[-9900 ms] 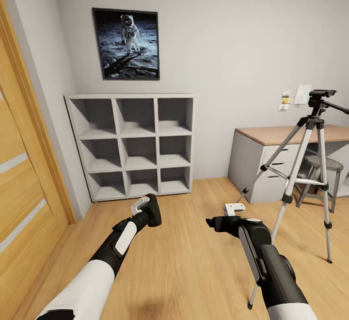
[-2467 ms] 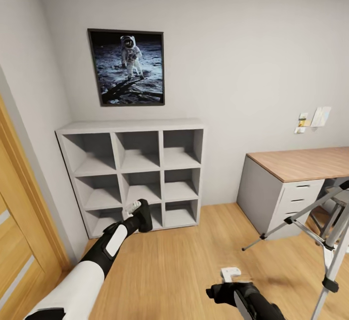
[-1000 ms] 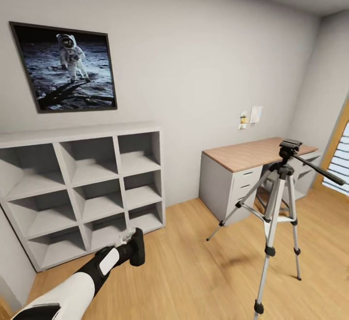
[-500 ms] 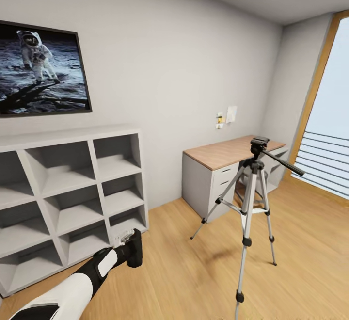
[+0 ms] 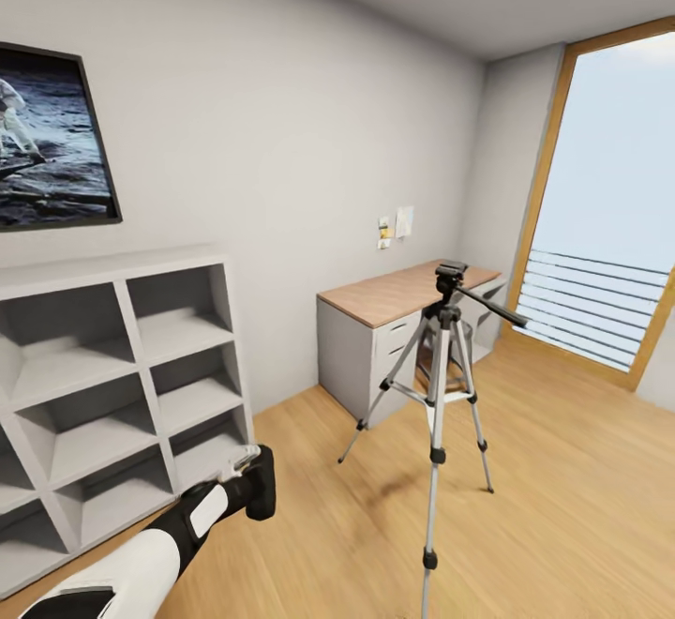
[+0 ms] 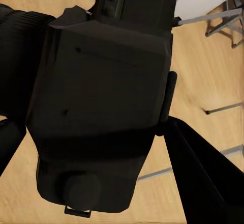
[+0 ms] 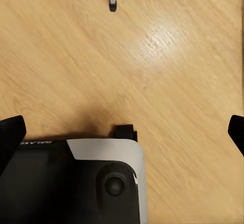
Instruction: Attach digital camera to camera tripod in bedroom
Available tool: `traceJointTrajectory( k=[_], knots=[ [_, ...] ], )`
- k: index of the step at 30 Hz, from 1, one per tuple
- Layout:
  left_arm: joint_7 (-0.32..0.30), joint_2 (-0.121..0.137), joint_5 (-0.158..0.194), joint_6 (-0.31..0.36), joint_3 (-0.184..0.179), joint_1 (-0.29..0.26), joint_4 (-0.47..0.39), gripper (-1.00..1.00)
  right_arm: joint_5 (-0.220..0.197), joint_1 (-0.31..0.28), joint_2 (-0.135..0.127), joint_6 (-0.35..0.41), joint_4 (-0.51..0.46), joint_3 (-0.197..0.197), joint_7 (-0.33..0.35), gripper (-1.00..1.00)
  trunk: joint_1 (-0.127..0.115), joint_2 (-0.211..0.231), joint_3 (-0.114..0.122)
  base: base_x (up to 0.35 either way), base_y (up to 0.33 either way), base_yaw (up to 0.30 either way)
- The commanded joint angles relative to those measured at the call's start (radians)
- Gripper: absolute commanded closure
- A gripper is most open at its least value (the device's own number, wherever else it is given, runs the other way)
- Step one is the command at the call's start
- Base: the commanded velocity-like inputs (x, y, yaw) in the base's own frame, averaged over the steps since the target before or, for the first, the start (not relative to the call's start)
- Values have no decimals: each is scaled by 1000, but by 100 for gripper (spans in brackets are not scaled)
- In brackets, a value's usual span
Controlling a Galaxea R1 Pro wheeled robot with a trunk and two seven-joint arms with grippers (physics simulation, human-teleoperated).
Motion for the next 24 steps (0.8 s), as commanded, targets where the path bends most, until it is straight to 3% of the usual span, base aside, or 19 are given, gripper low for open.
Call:
traceJointTrajectory(
  k=[1,6,9,14,18,19,24],
  knots=[
    [-2,0,2,1,7,0,4,100,-4,-2,-1,1,2,-3,4,-100,0,-1,-1,0,0,-281],
    [27,16,6,-18,6,-1,97,100,-2,-2,0,-34,1,-3,3,-100,0,-1,-1,0,0,-281],
    [76,45,8,-16,7,0,190,100,0,-2,0,-50,2,-3,3,-100,0,-1,-1,0,0,-281],
    [122,68,13,-13,8,13,217,100,1,-2,0,-55,2,-2,3,-100,0,-1,0,0,0,-281],
    [141,76,16,-21,8,100,225,100,2,-2,0,-56,2,-2,3,-100,0,-1,0,0,0,-281],
    [145,78,18,-28,9,183,228,100,2,-2,0,-56,2,-2,3,-100,0,-1,0,0,0,-281],
    [148,78,19,-65,9,295,230,100,3,-2,0,-57,2,-2,3,-100,0,-1,0,0,0,-281]
  ],
)
